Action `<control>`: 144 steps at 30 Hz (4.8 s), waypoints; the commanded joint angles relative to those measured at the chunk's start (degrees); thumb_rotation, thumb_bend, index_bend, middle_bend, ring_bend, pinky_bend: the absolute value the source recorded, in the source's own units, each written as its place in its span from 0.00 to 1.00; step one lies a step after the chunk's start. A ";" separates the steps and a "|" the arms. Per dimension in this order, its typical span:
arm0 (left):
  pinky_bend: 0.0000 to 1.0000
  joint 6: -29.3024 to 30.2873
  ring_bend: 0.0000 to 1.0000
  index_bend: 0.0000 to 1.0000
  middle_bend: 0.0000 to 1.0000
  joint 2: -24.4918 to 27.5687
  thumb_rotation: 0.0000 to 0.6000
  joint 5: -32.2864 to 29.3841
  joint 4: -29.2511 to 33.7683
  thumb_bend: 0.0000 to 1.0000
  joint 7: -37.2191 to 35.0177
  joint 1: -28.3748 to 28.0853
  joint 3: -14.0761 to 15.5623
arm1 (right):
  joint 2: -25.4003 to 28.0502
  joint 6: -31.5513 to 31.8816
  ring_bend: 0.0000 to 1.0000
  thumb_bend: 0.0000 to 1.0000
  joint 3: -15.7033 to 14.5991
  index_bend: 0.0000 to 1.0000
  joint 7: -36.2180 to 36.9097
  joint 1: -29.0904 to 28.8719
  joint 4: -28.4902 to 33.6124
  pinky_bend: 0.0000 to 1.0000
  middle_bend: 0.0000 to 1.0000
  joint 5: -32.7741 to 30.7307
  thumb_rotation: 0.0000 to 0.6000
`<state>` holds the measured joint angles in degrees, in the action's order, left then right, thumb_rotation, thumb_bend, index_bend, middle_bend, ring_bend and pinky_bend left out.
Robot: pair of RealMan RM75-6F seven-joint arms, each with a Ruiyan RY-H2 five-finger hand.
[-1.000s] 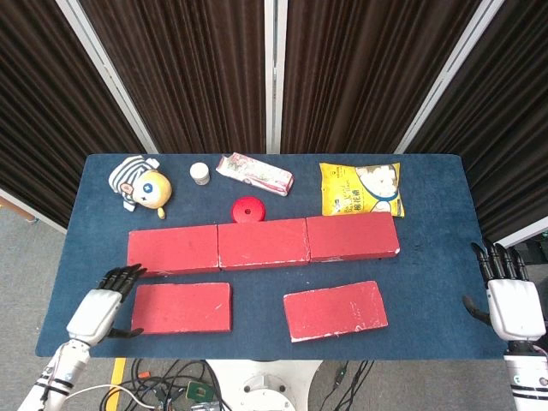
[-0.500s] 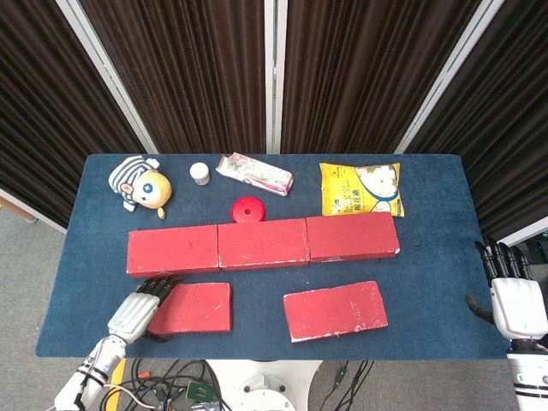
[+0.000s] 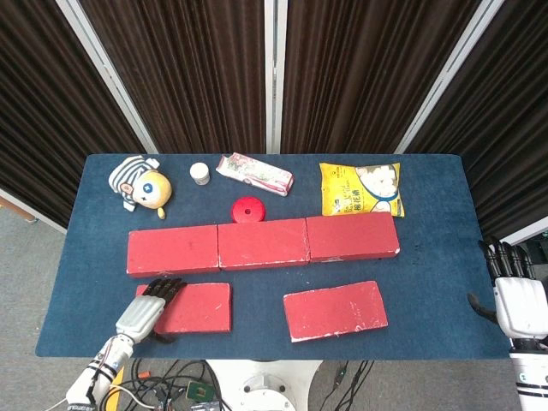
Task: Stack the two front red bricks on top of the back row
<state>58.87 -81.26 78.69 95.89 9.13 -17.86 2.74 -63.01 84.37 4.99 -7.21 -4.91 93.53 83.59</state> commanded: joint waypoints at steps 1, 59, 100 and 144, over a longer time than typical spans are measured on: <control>0.00 0.01 0.00 0.03 0.01 -0.04 1.00 -0.14 0.00 0.00 0.02 -0.20 -0.06 | -0.04 -0.07 0.00 0.17 -0.08 0.00 0.06 -0.03 -0.06 0.00 0.00 0.09 1.00; 0.02 -3.31 0.20 0.04 0.15 3.11 1.00 -12.43 3.29 0.00 2.92 -11.23 -11.28 | -1.47 -1.04 0.00 0.19 -0.19 0.00 1.55 0.08 -2.62 0.00 0.00 -1.27 1.00; 0.01 -9.92 0.21 0.04 0.15 -2.03 1.00 -27.71 -7.39 0.00 4.83 -22.63 -13.07 | -1.28 -3.16 0.00 0.19 0.24 0.00 1.96 -0.32 -3.46 0.00 0.00 -3.74 1.00; 0.01 -11.54 0.19 0.04 0.16 -3.30 1.00 -28.44 -9.87 0.00 2.92 -25.57 -12.17 | -1.53 -4.77 0.00 0.19 0.08 0.00 1.99 -0.64 -4.02 0.00 0.00 -5.01 1.00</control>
<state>47.36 -84.53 50.25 86.05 12.08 -43.41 -9.45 -64.55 79.60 5.08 -5.23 -5.55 89.51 78.59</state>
